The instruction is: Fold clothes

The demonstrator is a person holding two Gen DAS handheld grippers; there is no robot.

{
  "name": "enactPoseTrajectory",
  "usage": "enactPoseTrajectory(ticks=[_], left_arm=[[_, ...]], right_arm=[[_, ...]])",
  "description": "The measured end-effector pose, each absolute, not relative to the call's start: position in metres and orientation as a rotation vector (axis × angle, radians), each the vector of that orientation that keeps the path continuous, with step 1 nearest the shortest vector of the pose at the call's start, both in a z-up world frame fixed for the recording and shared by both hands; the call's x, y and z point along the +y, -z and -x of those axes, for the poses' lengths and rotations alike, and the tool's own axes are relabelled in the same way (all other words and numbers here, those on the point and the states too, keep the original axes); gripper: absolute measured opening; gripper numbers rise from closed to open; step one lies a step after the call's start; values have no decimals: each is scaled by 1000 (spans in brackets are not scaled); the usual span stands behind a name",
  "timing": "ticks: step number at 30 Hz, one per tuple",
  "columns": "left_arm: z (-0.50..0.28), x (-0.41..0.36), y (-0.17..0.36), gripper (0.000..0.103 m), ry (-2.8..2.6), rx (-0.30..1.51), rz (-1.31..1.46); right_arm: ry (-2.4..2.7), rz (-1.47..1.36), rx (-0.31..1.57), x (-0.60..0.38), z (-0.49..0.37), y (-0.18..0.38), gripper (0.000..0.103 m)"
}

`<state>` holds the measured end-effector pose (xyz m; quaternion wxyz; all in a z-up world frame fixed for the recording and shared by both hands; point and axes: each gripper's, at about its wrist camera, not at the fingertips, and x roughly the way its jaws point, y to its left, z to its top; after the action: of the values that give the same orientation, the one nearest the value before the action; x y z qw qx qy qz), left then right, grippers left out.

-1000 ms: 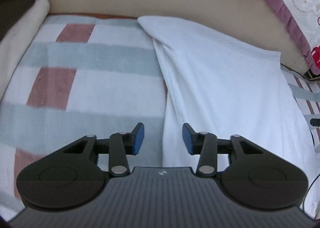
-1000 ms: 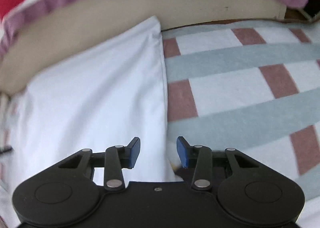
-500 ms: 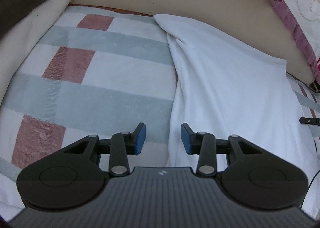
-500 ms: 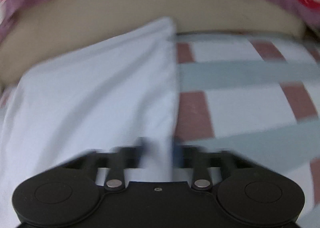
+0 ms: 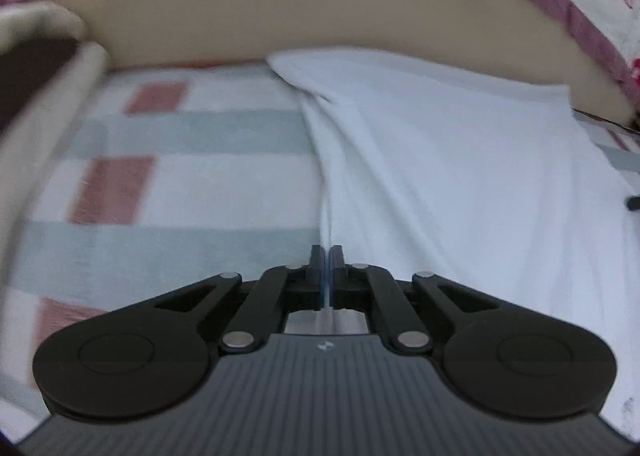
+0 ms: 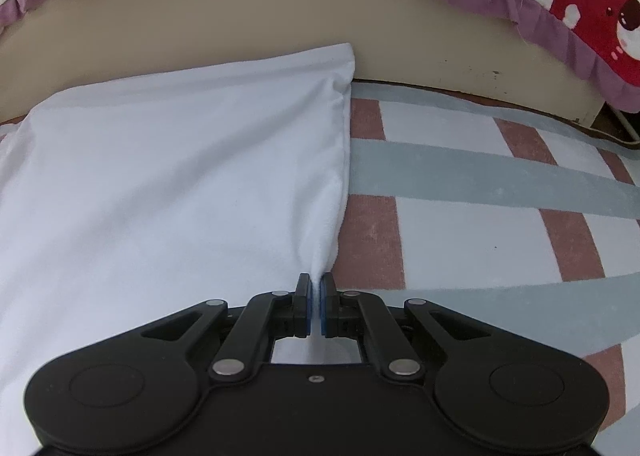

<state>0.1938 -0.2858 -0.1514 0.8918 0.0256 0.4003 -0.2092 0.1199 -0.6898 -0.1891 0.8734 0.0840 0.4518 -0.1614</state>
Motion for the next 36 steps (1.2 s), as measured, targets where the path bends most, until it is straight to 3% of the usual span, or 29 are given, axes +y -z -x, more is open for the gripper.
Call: enactPoseTrajectory(ticks=[3,8,11,13,17,19,23,25,26,27,28,29,30,33,36], left_arm=[[-194,-265,134,0,347,806,43],[-205,-249,157,0,187,992,82],[-214,-234,150,2,270,978,215],[-222,-230,139,9,354,921,300],[-238,-259,126,23,466,800,116],[-246,-278,130,37,512,780,10],[-258,-307,149,46,587,782,-118],[-264,-321,159,44,618,795,-182],[-266,-327,163,43,623,790,-215],[-266,-331,167,30,622,785,-236],[-267,-334,169,8,625,782,-251],[-266,-336,170,8,620,770,-264],[-265,-338,171,7,615,757,-276],[-269,-324,167,6,558,769,-172],[-275,-306,161,6,488,792,-25]], right_arm=[[352,-158,955,-687,-120,185,4],[370,-132,976,-683,-124,185,3],[363,-106,986,-680,-126,184,4],[359,-94,991,-680,-127,184,4],[384,-132,1000,-688,-130,182,5],[431,-158,1018,-691,-132,181,6],[514,-240,1032,-699,-135,178,7],[522,-314,1000,-707,-133,176,7],[522,-343,968,-712,-131,175,12],[528,-368,926,-718,-128,173,15],[537,-397,875,-723,-124,170,25],[538,-427,828,-729,-121,168,37],[524,-466,792,-735,-121,170,41],[450,-566,737,-748,-129,179,44],[405,-487,781,-741,-151,194,44]])
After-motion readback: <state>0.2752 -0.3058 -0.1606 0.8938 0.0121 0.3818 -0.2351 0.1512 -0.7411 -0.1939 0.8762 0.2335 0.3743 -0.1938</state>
